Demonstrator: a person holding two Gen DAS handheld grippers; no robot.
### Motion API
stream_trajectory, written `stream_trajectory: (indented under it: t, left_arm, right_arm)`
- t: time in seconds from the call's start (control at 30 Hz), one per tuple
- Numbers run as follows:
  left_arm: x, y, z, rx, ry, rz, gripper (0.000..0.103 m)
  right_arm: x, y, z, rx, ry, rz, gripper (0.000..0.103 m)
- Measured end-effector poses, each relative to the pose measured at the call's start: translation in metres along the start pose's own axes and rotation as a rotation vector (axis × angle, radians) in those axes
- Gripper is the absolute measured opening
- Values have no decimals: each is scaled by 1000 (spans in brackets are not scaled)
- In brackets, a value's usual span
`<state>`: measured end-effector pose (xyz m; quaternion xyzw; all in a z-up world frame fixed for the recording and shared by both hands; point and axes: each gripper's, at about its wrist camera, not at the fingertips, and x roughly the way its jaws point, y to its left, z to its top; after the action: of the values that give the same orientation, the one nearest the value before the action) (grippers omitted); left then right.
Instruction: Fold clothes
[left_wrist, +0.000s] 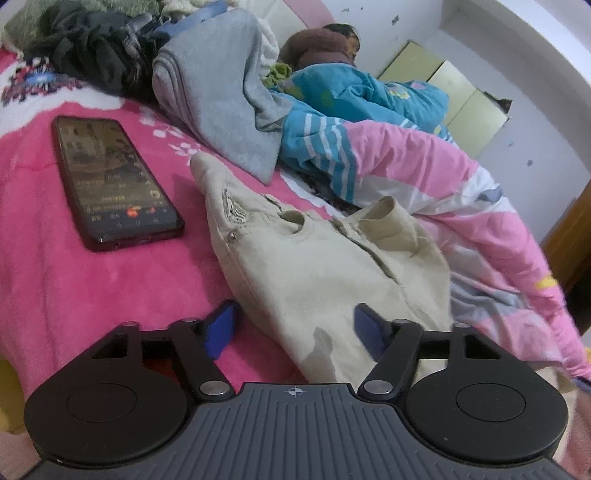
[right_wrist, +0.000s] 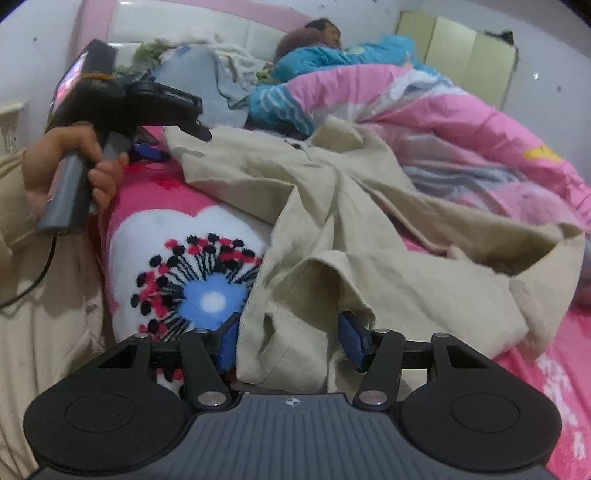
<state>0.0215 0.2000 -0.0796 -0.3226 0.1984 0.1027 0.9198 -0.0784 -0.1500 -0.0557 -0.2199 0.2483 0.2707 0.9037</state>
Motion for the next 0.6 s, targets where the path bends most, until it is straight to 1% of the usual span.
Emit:
stream_trajectory:
  t: [0.03,0.07,0.1,0.17,0.2,0.27,0.37,0.5,0.6]
  left_arm:
    - [1,0,1,-2,2,11,54]
    - [2,0,2,-5,5,21,50]
    - [2,1,2,-9,6,28,47]
    - [3,1,4,-12,11,41,31]
    - [3,2,5,-13,15,45,28]
    - [1,2,6,-6,17,49,15]
    - [-7,-1,5,2,6,50,7]
    - [-23,-9,-4,34,-11,34,4]
    - [-36,-12,-10,32,-12,27,4]
  right_arm:
    - [-2,-1,0,2,1,-5,29]
    - [-3,-3,0,9,3,-7,16]
    - [-5,-4,0,13,1,-18,14]
    - [-11,-6,0,15,-10,-56,11]
    - [-14,-7,0,10,-18,-79,10]
    - [-25,-10,0,15,-49,-130,9]
    - [-41,-24,3,37,-86,-187,8]
    - [-59,-35,4,37,-119,-209,7]
    - [-69,-42,2,44,-133,-220,7]
